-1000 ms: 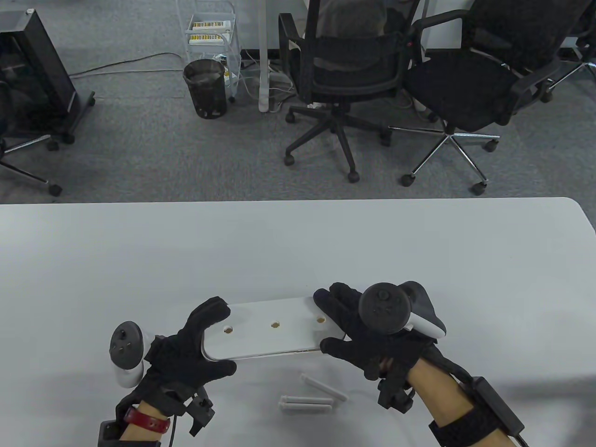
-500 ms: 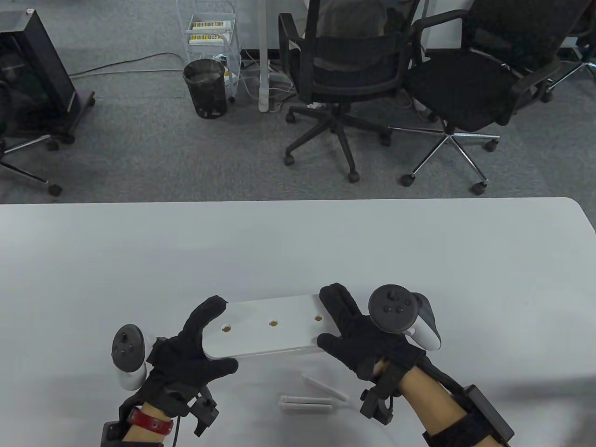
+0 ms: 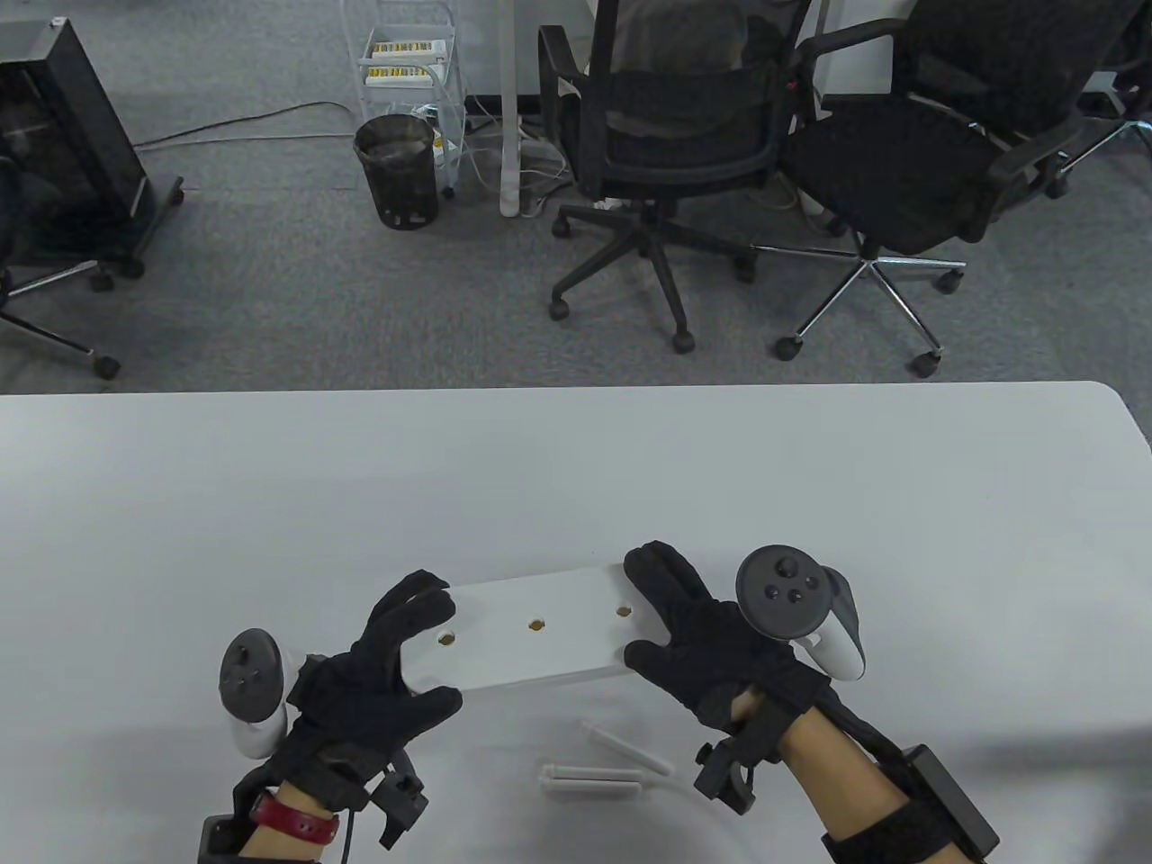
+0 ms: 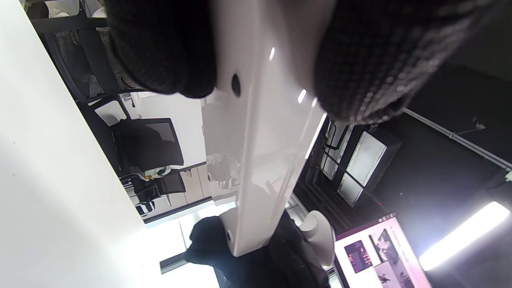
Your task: Fit Hanoi Tower parts together into a complete Hanoi Tower
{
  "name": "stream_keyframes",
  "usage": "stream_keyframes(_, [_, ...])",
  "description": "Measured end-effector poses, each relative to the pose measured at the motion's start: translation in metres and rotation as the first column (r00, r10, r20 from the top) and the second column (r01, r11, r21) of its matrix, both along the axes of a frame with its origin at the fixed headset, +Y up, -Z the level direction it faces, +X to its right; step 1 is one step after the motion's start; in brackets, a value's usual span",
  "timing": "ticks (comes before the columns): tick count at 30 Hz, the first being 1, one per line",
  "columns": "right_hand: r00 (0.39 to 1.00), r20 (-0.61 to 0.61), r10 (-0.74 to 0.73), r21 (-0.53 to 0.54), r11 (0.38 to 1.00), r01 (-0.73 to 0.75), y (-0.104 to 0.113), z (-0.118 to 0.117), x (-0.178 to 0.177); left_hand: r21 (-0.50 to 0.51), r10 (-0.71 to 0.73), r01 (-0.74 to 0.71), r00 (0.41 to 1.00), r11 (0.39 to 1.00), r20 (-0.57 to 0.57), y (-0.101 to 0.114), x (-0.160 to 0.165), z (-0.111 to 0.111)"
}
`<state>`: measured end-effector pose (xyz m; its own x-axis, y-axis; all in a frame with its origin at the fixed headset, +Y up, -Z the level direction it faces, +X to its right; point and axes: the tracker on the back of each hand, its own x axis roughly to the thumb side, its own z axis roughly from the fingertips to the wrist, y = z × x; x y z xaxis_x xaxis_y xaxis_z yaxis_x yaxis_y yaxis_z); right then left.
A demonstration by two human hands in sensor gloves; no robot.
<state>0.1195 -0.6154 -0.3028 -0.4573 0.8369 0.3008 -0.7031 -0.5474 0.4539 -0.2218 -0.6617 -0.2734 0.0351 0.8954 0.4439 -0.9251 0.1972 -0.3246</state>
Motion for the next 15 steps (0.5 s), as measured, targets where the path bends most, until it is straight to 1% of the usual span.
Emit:
stream_keyframes(1, [1.0, 0.007, 0.001, 0.012, 1.0, -0.001, -0.001, 0.0, 0.0, -0.002, -0.014, 0.014, 1.0, 1.0, 0.007, 0.0, 0.0, 0.0])
stream_keyframes(3, [1.0, 0.004, 0.007, 0.012, 1.0, -0.007, -0.001, 0.0, 0.0, -0.012, -0.087, 0.088, 0.996, 0.996, 0.02, 0.003, 0.001, 0.0])
stream_keyframes(5, [0.999, -0.008, 0.033, 0.021, 0.999, -0.033, -0.001, 0.0, 0.0, 0.008, -0.21, 0.21, 0.978, 0.978, -0.011, 0.009, 0.001, 0.003])
stream_keyframes(7, [0.998, -0.018, 0.066, 0.034, 0.997, -0.065, -0.001, 0.001, -0.001, 0.022, -0.342, 0.343, 0.939, 0.939, -0.04, 0.015, 0.003, 0.006])
stream_keyframes(8, [0.996, -0.02, 0.082, 0.04, 0.996, -0.081, -0.001, 0.002, -0.002, 0.041, -0.416, 0.421, 0.905, 0.906, -0.091, 0.018, 0.005, 0.009])
stream_keyframes(9, [0.996, -0.019, 0.092, 0.049, 0.995, -0.091, 0.0, 0.002, -0.003, 0.051, -0.467, 0.475, 0.877, 0.879, -0.117, 0.02, 0.006, 0.01])
stream_keyframes(10, [0.994, -0.024, 0.11, 0.055, 0.993, -0.108, 0.0, 0.003, -0.003, 0.06, -0.54, 0.553, 0.828, 0.831, -0.153, 0.022, 0.007, 0.012])
stream_keyframes(11, [0.993, -0.028, 0.116, 0.06, 0.992, -0.115, 0.0, 0.003, -0.003, 0.069, -0.573, 0.592, 0.799, 0.803, -0.182, 0.023, 0.008, 0.013])
stream_keyframes(13, [0.991, -0.03, 0.132, 0.082, 0.988, -0.129, 0.002, 0.006, -0.005, 0.064, -0.696, 0.727, 0.676, 0.684, -0.245, 0.024, 0.013, 0.016])
stream_keyframes(14, [0.988, -0.03, 0.15, 0.089, 0.985, -0.147, 0.003, 0.007, -0.006, 0.063, -0.716, 0.748, 0.652, 0.66, -0.25, 0.024, 0.015, 0.017])
stream_keyframes(15, [0.982, -0.036, 0.186, 0.103, 0.978, -0.181, 0.003, 0.008, -0.006, 0.069, -0.711, 0.752, 0.646, 0.656, -0.277, 0.023, 0.015, 0.018])
